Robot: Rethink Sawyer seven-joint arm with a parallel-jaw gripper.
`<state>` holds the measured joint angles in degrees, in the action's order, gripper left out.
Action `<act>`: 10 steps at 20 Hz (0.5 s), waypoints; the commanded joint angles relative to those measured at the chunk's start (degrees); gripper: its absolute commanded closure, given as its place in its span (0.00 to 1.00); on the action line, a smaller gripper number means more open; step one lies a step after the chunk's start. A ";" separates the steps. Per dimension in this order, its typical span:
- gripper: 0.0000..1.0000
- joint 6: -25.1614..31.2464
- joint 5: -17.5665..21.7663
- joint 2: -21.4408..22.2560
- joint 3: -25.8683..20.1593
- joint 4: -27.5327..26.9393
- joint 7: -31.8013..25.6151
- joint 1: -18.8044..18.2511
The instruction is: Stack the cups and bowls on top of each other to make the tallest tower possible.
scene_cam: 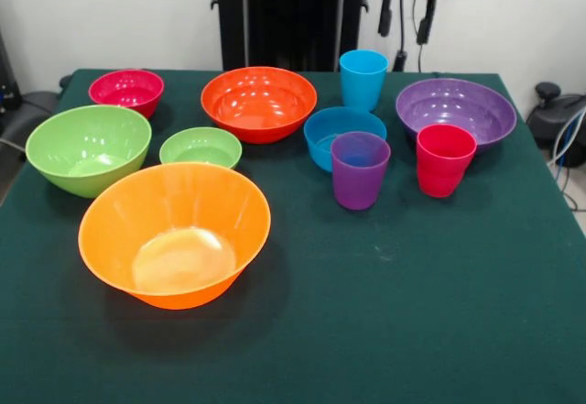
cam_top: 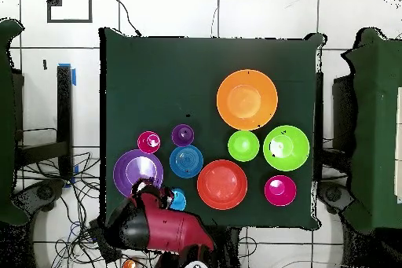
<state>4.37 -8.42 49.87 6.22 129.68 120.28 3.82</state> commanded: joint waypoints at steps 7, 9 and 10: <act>0.00 -5.04 6.04 -13.14 -3.43 -9.60 2.47 -1.64; 0.00 -5.49 6.86 -14.04 -3.19 -10.28 2.35 -2.11; 0.00 -5.47 7.22 -14.27 -3.12 -10.60 2.30 -2.34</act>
<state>2.08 -5.34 41.81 6.22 124.95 120.28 3.36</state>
